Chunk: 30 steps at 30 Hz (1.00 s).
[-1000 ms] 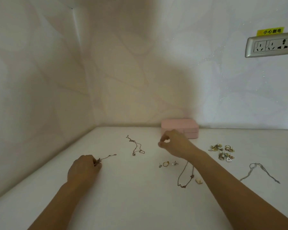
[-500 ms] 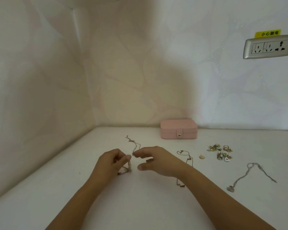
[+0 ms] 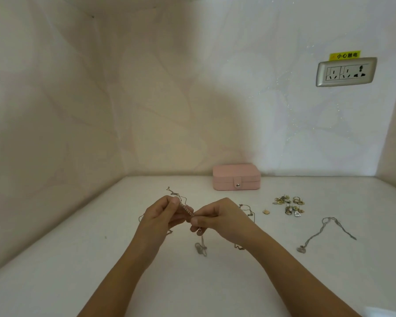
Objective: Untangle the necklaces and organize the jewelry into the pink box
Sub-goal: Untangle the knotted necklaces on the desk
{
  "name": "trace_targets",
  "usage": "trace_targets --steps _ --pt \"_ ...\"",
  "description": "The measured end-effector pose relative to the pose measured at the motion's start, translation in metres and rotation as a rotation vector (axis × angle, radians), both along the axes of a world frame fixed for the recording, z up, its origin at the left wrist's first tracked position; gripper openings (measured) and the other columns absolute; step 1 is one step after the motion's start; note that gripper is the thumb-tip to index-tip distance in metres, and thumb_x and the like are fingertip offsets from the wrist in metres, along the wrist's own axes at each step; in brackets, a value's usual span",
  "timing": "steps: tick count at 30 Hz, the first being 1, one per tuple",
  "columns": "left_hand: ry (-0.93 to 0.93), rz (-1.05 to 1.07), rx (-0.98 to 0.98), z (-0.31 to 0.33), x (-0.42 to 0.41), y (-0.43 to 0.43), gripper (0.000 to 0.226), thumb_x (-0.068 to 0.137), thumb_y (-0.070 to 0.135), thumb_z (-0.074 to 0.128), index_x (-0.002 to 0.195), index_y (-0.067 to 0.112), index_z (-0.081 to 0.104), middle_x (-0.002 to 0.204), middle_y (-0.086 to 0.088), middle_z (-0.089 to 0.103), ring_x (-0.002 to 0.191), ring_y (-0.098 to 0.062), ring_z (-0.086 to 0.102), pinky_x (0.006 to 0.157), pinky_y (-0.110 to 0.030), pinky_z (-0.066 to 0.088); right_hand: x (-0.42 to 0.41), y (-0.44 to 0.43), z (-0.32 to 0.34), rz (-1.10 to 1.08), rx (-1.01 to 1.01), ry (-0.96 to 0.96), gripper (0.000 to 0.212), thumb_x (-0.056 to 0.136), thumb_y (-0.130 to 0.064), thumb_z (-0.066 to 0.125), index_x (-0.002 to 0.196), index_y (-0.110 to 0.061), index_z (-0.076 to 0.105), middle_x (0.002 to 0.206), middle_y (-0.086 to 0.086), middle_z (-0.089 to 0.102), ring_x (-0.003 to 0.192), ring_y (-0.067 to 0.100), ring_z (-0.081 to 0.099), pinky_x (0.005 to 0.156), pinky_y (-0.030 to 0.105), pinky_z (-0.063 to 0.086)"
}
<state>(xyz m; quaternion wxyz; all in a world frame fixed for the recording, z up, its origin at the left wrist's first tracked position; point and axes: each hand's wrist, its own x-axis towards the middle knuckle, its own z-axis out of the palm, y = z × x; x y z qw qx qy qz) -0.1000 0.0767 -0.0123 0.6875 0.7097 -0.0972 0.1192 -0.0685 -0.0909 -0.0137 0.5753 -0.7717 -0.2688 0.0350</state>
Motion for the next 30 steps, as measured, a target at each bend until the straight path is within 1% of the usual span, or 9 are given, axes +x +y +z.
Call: trace_targets --steps 6,9,11,15,18,22,25,27,30 --pt "0.001 0.024 -0.138 0.005 -0.005 0.001 0.030 0.101 0.025 0.040 0.083 0.003 0.050 0.076 -0.012 0.069 0.076 -0.028 0.071 0.069 -0.028 0.058 -0.013 -0.007 0.000 -0.039 -0.230 -0.005 0.009 0.080 -0.017 0.074 0.089 -0.020 0.077 0.058 -0.006 0.066 0.056 -0.001 0.058 0.052 0.010 0.034" --pt "0.000 0.023 -0.170 0.005 -0.004 0.004 0.029 0.101 0.027 0.040 0.085 0.005 0.051 0.076 -0.012 0.069 0.074 -0.030 0.072 0.072 -0.032 0.059 -0.017 -0.011 -0.001 -0.055 -0.251 0.010 0.009 0.080 -0.016 0.074 0.088 -0.018 0.077 0.069 0.000 0.071 0.056 0.002 0.060 0.061 0.015 0.041" --pt "0.001 0.029 -0.228 0.007 -0.004 0.006 0.029 0.101 0.025 0.040 0.083 0.005 0.051 0.071 -0.009 0.067 0.065 -0.027 0.070 0.064 -0.029 0.059 -0.019 -0.016 -0.002 -0.059 -0.249 0.018 0.007 0.081 -0.016 0.073 0.086 -0.018 0.078 0.071 -0.001 0.072 0.053 0.004 0.057 0.064 0.021 0.044" --pt "0.040 0.064 -0.401 0.009 0.000 0.015 0.028 0.101 0.024 0.042 0.078 0.009 0.050 0.059 -0.004 0.052 0.047 -0.016 0.055 0.051 -0.027 0.054 -0.028 -0.023 0.000 -0.089 -0.219 0.021 0.011 0.084 -0.022 0.071 0.088 -0.014 0.077 0.060 -0.007 0.066 0.048 0.005 0.047 0.056 0.019 0.042" --pt "0.112 0.156 -0.395 0.005 0.001 0.025 0.027 0.100 0.025 0.045 0.078 0.011 0.049 0.056 -0.001 0.046 0.044 -0.012 0.046 0.047 -0.025 0.048 -0.034 -0.024 0.000 -0.102 -0.249 -0.010 0.017 0.085 -0.032 0.069 0.090 -0.018 0.077 0.051 -0.010 0.056 0.046 0.005 0.039 0.050 0.016 0.033" --pt "0.201 0.365 -0.128 -0.006 -0.002 0.044 0.027 0.098 0.023 0.051 0.079 0.005 0.055 0.058 -0.003 0.046 0.045 -0.014 0.043 0.047 -0.028 0.047 -0.041 -0.013 -0.008 -0.073 -0.323 -0.028 0.015 0.087 -0.033 0.067 0.089 -0.022 0.077 0.046 -0.011 0.050 0.045 0.005 0.036 0.048 0.017 0.030" --pt "0.205 0.517 0.367 -0.017 -0.008 0.063 0.030 0.095 0.026 0.055 0.080 0.000 0.059 0.058 -0.005 0.055 0.045 -0.015 0.051 0.058 -0.033 0.047 -0.044 0.004 -0.021 -0.068 -0.394 -0.076 0.013 0.086 -0.031 0.068 0.086 -0.021 0.076 0.054 -0.009 0.058 0.047 0.001 0.044 0.053 0.018 0.037" --pt "0.192 0.580 0.655 -0.022 -0.012 0.072 0.027 0.095 0.027 0.056 0.077 0.007 0.057 0.066 -0.003 0.058 0.055 -0.015 0.054 0.055 -0.028 0.040 -0.046 0.015 -0.027 -0.066 -0.419 -0.144 0.012 0.085 -0.027 0.066 0.086 -0.020 0.076 0.065 -0.008 0.064 0.053 -0.001 0.050 0.057 0.014 0.040" --pt "0.256 0.650 0.917 -0.029 -0.016 0.082 0.023 0.095 0.029 0.054 0.083 0.011 0.058 0.079 -0.002 0.060 0.075 -0.019 0.057 0.061 -0.027 0.036 -0.047 0.028 -0.032 -0.079 -0.438 -0.271 0.015 0.087 -0.023 0.062 0.092 -0.017 0.075 0.072 -0.016 0.060 0.061 -0.007 0.052 0.062 0.007 0.038"
